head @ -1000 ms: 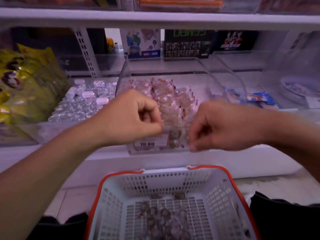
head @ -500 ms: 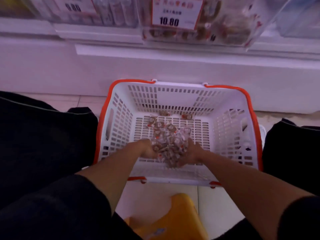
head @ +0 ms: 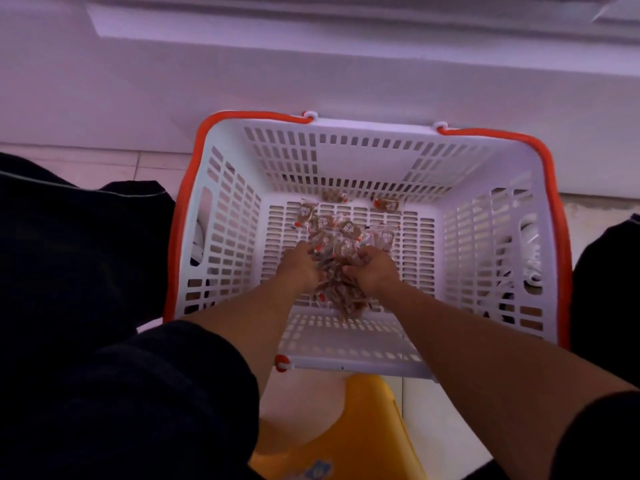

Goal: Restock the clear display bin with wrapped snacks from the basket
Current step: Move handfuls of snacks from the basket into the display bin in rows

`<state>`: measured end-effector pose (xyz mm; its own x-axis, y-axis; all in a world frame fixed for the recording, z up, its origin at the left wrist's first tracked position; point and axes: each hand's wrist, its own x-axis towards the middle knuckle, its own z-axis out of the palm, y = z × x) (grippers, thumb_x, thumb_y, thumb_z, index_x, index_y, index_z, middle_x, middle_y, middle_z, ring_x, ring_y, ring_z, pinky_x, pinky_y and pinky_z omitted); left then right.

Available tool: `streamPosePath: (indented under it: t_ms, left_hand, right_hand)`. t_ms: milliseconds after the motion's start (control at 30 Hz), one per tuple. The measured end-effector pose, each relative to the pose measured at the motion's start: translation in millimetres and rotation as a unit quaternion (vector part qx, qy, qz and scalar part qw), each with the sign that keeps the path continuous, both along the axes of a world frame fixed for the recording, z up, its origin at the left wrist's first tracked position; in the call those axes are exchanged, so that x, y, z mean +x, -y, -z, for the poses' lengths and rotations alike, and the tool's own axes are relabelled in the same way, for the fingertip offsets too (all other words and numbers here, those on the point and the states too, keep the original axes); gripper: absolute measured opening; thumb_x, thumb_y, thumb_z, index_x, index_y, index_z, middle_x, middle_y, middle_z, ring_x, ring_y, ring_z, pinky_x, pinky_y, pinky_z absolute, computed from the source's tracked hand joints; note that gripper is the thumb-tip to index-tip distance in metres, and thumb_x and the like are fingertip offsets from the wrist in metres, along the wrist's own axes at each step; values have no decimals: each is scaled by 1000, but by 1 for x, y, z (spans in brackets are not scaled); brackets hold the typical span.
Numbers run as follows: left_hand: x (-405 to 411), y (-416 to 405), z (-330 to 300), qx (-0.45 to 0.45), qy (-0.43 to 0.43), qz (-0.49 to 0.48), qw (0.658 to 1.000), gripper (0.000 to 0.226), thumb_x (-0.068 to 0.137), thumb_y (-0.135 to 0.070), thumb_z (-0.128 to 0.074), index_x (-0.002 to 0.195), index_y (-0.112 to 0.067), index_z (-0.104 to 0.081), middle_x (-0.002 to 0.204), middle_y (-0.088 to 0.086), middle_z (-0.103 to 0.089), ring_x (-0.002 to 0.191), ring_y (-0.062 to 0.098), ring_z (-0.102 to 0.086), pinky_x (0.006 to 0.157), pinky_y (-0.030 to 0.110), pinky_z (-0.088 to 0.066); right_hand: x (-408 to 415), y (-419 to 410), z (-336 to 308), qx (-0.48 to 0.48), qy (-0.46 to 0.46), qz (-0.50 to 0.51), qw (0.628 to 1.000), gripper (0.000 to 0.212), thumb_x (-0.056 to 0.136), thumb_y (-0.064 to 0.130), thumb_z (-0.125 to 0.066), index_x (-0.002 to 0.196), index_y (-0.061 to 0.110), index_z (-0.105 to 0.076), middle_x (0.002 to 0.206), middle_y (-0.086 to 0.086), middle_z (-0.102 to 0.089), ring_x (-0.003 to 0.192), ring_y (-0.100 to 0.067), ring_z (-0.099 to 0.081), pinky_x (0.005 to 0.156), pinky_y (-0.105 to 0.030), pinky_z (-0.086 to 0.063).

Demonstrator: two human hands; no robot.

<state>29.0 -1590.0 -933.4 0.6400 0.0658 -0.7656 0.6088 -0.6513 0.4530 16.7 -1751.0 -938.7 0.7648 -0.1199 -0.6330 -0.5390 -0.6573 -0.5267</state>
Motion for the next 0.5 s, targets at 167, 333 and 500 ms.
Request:
streamPosePath:
  t_ms: [167,333,500]
  left_hand:
    - [4,-1,-4,-43,-22,-33,998,56,96,-36,-61,143,-12,-41,135,7,-53,115,29,-56,91,35,-48]
    - [5,-6,-8,17,-2,-45,999,34,96,-25,-62,126,-12,-55,127,12,-58,95,23,-53,75,29,-42]
    - [5,-16,-21,-7,-42,-125,991,28,90,-7,-67,114,0,-56,116,14,-62,96,31,-64,77,40,-56]
  right_hand:
    - [2,5,5,43,-28,59,997,19,85,13,-69,102,7,-72,99,-22,-71,95,-40,-66,85,-50,-54]
    - [-1,6,1,109,-77,65,989,32,78,30,-81,102,11,-72,101,-14,-72,94,-29,-69,88,-44,-57]
    - [-6,11,-7,66,-47,-64,995,32,77,16,-82,100,-3,-71,85,-12,-65,83,-18,-59,82,-32,-53]
